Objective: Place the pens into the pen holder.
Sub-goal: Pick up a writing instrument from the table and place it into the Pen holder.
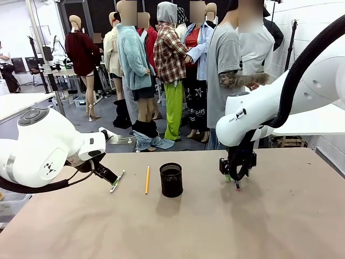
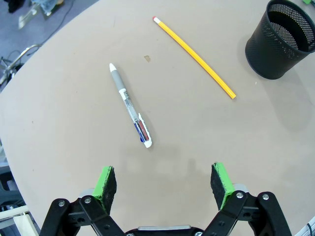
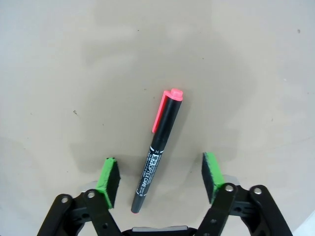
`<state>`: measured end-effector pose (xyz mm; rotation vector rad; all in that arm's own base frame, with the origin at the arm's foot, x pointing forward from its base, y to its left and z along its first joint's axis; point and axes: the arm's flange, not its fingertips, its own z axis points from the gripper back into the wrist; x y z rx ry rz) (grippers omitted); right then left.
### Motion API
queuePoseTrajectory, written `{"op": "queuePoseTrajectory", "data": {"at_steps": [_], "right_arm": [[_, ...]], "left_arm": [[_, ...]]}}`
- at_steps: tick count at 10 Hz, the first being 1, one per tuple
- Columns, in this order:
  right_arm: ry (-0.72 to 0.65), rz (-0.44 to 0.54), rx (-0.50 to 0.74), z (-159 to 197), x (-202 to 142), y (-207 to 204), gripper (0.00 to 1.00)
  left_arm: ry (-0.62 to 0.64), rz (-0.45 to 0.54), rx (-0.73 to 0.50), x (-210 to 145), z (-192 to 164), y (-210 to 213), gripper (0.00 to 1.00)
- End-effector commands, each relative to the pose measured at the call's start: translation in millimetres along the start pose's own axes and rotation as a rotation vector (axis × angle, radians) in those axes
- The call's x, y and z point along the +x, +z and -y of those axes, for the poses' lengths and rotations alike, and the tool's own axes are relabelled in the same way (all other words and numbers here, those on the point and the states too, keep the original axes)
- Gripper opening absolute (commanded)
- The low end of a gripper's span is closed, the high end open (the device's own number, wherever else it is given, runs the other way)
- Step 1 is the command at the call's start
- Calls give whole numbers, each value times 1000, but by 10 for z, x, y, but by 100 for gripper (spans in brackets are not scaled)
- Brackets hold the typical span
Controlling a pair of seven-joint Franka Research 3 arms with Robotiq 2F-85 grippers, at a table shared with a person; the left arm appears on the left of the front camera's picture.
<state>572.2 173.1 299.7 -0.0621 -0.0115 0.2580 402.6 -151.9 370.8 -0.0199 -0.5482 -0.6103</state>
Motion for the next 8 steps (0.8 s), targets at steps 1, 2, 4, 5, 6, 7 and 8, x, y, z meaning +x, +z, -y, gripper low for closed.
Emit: {"op": "queuePoseTrajectory", "data": {"at_steps": [1, 2, 4, 5, 6, 7, 8], "right_arm": [[-37, -21, -2, -3, 62, 31, 51], [-34, -33, 9, 4, 62, 15, 31], [-38, -43, 19, 26, 60, 29, 0], [-40, -54, 25, 47, 56, 29, 0], [-40, -64, 27, 53, 53, 29, 0], [-37, -75, 28, 49, 58, 31, 0], [-27, -93, 29, 44, 65, 24, 0]], "left_arm": [[3, 1, 0, -2, -14, 6, 100], [3, 1, 0, -2, -14, 6, 100], [3, 1, 0, -2, -14, 6, 100], [3, 1, 0, -2, -14, 6, 100], [3, 1, 0, -2, -14, 6, 100], [3, 1, 0, -2, -14, 6, 100], [3, 1, 0, -2, -14, 6, 100]]}}
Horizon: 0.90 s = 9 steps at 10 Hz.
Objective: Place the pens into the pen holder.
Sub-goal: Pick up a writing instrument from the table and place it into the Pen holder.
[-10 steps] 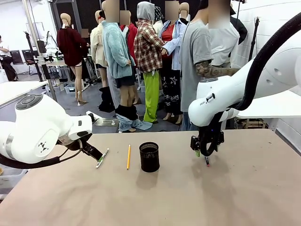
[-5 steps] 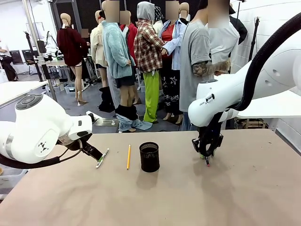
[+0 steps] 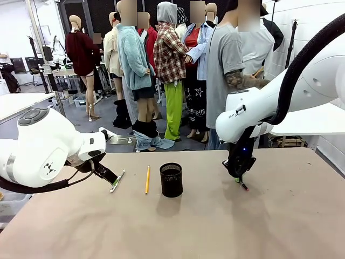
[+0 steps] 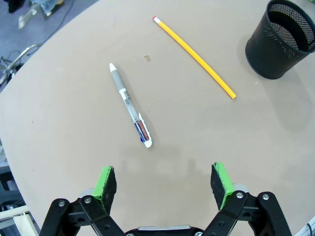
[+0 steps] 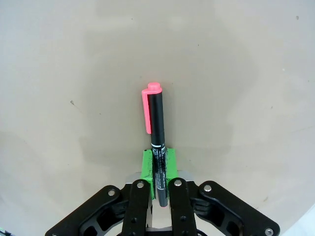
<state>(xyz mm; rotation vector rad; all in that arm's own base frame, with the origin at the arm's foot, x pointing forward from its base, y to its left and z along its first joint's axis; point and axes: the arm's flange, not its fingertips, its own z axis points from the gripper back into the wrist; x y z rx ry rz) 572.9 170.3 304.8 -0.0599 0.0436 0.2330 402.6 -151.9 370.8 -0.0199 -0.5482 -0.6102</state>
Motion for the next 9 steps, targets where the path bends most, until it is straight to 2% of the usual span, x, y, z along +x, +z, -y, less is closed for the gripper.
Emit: {"op": "queuePoseTrajectory", "data": {"at_steps": [1, 3, 5, 8, 9], "right_arm": [[14, -50, 27, 10, 68, -13, 0], [101, -31, 119, 20, 16, 112, 0], [240, 70, 260, 23, -119, 387, 0], [459, 293, 526, 32, -302, 766, 0], [530, 433, 617, 12, -344, 849, 0]], "left_arm": [[3, 1, 0, -2, -14, 6, 100], [3, 1, 0, -2, -14, 6, 100], [3, 1, 0, -2, -14, 6, 100], [3, 1, 0, -2, -14, 6, 100], [3, 1, 0, -2, -14, 6, 100]]}}
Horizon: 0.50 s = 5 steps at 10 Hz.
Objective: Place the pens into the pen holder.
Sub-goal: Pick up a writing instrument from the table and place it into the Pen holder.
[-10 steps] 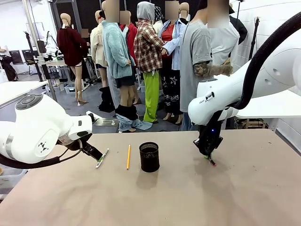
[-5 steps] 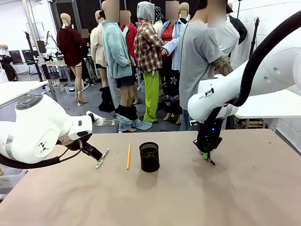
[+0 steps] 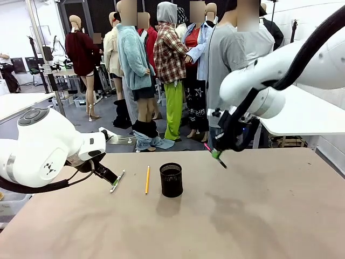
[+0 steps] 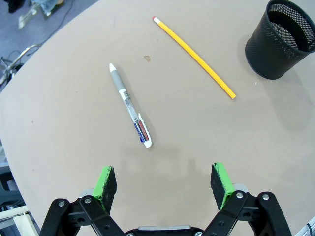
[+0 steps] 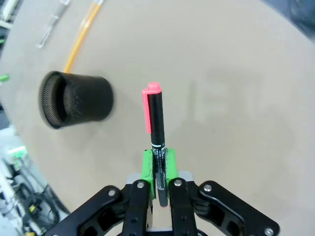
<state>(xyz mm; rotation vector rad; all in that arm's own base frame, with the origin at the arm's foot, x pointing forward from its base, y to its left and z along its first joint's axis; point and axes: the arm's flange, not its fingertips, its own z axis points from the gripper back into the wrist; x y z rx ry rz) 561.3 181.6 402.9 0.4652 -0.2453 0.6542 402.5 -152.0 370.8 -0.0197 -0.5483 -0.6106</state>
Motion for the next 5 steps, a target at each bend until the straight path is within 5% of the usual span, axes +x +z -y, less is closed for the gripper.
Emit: {"op": "queuePoseTrajectory", "data": {"at_steps": [1, 5], "right_arm": [[150, 185, 211, -13, -261, 28, 0], [241, 458, 430, -157, -88, -128, 0]], "left_arm": [[4, 1, 0, -3, -15, 6, 100], [4, 1, 0, -3, -15, 6, 100]]}}
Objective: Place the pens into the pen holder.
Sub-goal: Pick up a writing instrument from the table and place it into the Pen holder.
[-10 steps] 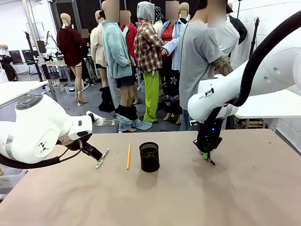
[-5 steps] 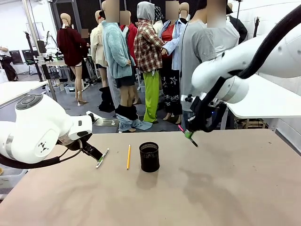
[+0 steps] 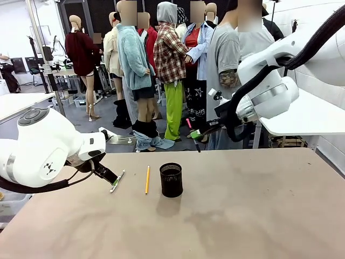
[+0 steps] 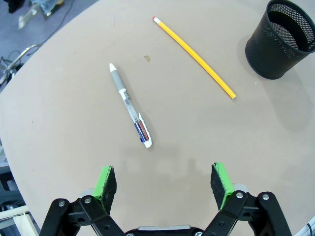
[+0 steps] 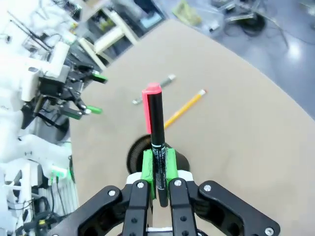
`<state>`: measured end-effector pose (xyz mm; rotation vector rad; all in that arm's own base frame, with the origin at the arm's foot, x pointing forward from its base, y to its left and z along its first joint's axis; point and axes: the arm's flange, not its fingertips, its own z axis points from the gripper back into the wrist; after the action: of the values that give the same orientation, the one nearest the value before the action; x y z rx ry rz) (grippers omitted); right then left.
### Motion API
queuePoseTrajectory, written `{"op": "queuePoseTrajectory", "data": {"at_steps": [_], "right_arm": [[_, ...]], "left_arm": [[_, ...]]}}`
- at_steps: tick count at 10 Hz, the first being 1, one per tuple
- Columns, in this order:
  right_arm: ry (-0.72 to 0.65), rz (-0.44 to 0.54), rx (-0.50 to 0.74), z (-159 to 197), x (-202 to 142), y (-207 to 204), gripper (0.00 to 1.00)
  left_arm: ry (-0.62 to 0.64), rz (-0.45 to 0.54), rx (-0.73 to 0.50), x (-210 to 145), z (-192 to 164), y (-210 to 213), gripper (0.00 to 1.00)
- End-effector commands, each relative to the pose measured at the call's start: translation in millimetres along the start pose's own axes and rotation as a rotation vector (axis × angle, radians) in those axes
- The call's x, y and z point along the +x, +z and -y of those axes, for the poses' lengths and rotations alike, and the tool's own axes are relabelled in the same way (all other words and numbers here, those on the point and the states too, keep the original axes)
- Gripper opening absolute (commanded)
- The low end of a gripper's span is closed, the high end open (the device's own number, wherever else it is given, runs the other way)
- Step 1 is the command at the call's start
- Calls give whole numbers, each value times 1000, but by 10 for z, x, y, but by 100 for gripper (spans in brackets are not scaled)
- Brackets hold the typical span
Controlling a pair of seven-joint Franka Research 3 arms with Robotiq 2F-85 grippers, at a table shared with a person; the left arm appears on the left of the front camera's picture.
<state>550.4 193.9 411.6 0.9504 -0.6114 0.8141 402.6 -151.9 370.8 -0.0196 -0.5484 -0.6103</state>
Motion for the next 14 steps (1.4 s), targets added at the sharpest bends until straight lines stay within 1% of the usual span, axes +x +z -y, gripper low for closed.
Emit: {"op": "queuePoseTrajectory", "data": {"at_steps": [1, 2, 3, 4, 5, 6, 7, 8, 11, 14], "right_arm": [[61, 42, 110, -29, -115, -228, 0], [81, 56, 164, -107, -84, -372, 0], [115, 62, 190, -188, -49, -519, 0], [186, 17, 255, -250, -43, -719, 0], [195, -7, 280, -259, -58, -859, 0], [205, -35, 227, -240, -65, -950, 0], [226, -82, 210, -228, -76, -1013, 0], [248, -104, 186, -192, -97, -1074, 0], [283, -162, 190, -144, -139, -1192, 0], [311, -173, 184, -75, -172, -1243, 0]], "left_arm": [[3, 1, 0, -3, -14, 6, 100], [3, 1, 0, -3, -14, 6, 100], [3, 1, 0, -3, -14, 6, 100], [3, 1, 0, -3, -14, 6, 100], [3, 1, 0, -3, -14, 6, 100], [3, 1, 0, -3, -14, 6, 100], [3, 1, 0, -3, -14, 6, 100], [3, 1, 0, -3, -14, 6, 100], [3, 1, 0, -3, -14, 6, 100], [3, 1, 0, -3, -14, 6, 100]]}}
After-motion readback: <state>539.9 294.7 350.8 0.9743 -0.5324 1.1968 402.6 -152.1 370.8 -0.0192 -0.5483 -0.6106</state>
